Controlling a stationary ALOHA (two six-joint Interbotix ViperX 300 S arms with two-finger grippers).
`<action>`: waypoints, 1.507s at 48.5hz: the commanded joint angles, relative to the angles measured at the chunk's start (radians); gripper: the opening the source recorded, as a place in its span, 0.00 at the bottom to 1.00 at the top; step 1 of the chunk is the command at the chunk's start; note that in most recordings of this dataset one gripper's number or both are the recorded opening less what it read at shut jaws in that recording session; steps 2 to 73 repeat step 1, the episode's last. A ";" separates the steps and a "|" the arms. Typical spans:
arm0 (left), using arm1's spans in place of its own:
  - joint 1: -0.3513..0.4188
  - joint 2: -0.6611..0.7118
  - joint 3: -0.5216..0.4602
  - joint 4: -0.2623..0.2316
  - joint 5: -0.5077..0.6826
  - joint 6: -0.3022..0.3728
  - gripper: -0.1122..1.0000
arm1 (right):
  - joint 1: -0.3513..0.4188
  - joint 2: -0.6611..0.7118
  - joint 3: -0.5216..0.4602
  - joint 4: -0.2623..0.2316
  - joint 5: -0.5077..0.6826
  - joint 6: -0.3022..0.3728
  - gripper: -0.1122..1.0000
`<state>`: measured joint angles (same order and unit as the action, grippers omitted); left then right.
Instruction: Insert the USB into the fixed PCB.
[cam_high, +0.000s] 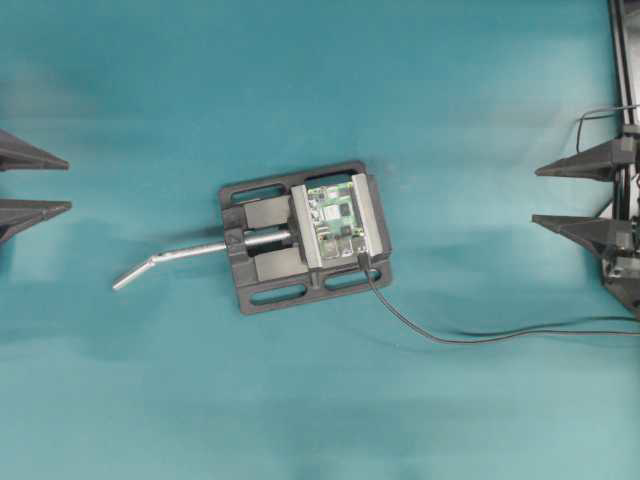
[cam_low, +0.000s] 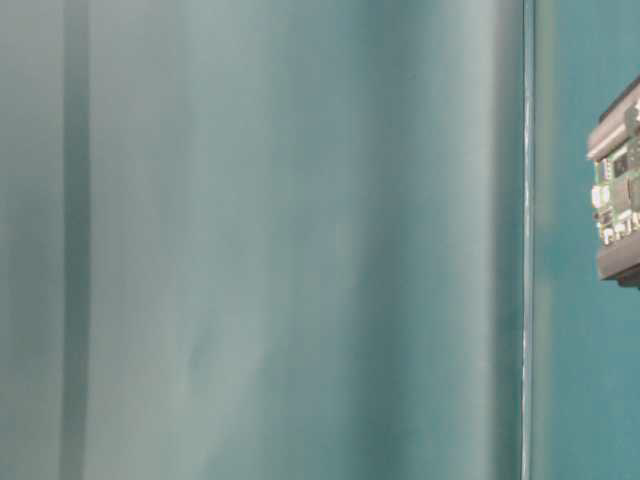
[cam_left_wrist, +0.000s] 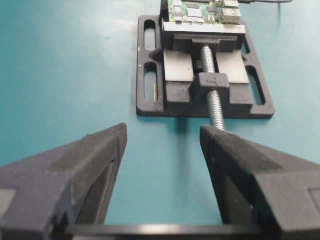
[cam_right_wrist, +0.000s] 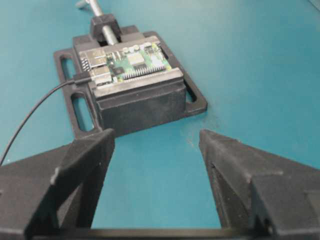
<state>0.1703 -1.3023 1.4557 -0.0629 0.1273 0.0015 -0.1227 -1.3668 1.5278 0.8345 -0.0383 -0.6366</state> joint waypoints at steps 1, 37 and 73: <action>0.005 0.006 -0.015 0.002 -0.005 0.003 0.68 | -0.003 0.005 -0.009 -0.006 -0.003 0.000 0.76; 0.005 0.006 -0.015 0.002 -0.005 0.003 0.68 | -0.003 0.005 -0.009 -0.006 -0.003 0.000 0.76; 0.005 0.006 -0.015 0.002 -0.005 0.003 0.68 | -0.003 0.005 -0.009 -0.006 -0.003 0.000 0.76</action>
